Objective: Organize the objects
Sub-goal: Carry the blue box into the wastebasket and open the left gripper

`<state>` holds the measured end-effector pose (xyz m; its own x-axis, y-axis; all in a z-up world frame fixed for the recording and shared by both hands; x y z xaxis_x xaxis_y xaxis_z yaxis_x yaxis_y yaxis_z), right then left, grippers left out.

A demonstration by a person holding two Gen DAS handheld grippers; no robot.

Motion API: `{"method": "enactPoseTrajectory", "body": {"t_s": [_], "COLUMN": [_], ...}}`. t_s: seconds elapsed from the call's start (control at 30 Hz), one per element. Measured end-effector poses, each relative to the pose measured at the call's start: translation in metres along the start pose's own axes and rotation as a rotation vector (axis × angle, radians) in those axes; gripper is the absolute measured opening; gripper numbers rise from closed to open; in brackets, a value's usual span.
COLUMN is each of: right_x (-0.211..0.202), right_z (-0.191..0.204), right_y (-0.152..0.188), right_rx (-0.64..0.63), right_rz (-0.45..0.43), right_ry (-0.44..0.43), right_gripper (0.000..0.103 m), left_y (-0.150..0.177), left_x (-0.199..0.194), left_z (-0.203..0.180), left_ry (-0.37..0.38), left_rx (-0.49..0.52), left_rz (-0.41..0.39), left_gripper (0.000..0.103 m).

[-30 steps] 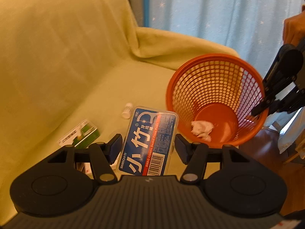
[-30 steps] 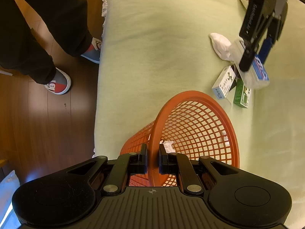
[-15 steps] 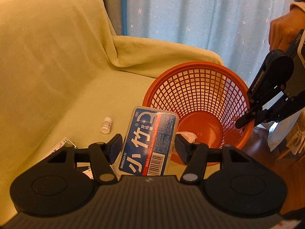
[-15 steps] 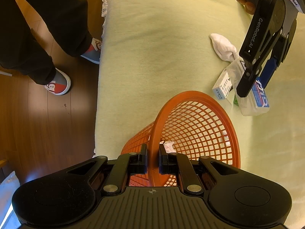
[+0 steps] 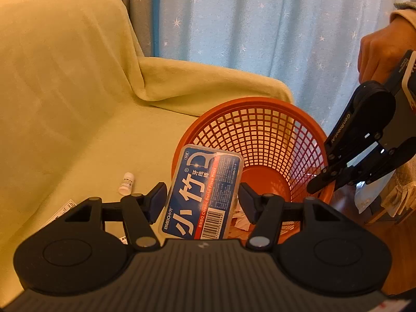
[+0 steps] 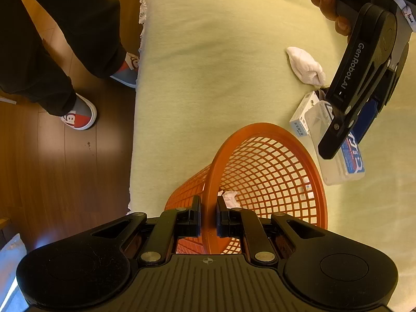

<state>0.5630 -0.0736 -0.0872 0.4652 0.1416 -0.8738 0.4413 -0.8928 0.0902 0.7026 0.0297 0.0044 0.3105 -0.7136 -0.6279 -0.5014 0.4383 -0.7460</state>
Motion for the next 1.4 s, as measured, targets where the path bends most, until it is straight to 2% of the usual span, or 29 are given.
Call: {"method": "enactPoseTrajectory", "body": {"t_s": [0.87, 1.17, 1.4], "right_x": [-0.003, -0.005, -0.006], "right_z": [0.001, 0.002, 0.006], "right_y": [0.005, 0.006, 0.012], "right_rx": [-0.023, -0.034, -0.069], "right_rz": [0.002, -0.004, -0.008], "right_ry": [-0.007, -0.003, 0.003], "right_gripper": [0.007, 0.007, 0.007], "left_y": [0.004, 0.007, 0.01], "left_x": [0.005, 0.003, 0.006], "left_z": [0.001, 0.0, 0.003], "left_ry": [0.01, 0.032, 0.045], "left_rx": [-0.011, 0.005, 0.057], "left_rz": [0.01, 0.024, 0.059], "left_gripper": [0.056, 0.056, 0.056]}}
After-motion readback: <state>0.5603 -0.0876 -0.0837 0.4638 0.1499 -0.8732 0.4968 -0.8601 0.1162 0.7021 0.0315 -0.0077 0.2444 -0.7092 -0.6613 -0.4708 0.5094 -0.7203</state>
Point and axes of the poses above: each gripper's, at about its wrist camera, not at the fingertips, and x roughly the way its jaws point, z to its left, y to its underside, the point moved 10 cm from there along x, roughly the way its jaws point, and after that the axes turned 12 degrees about y, right-handed, at the moved point
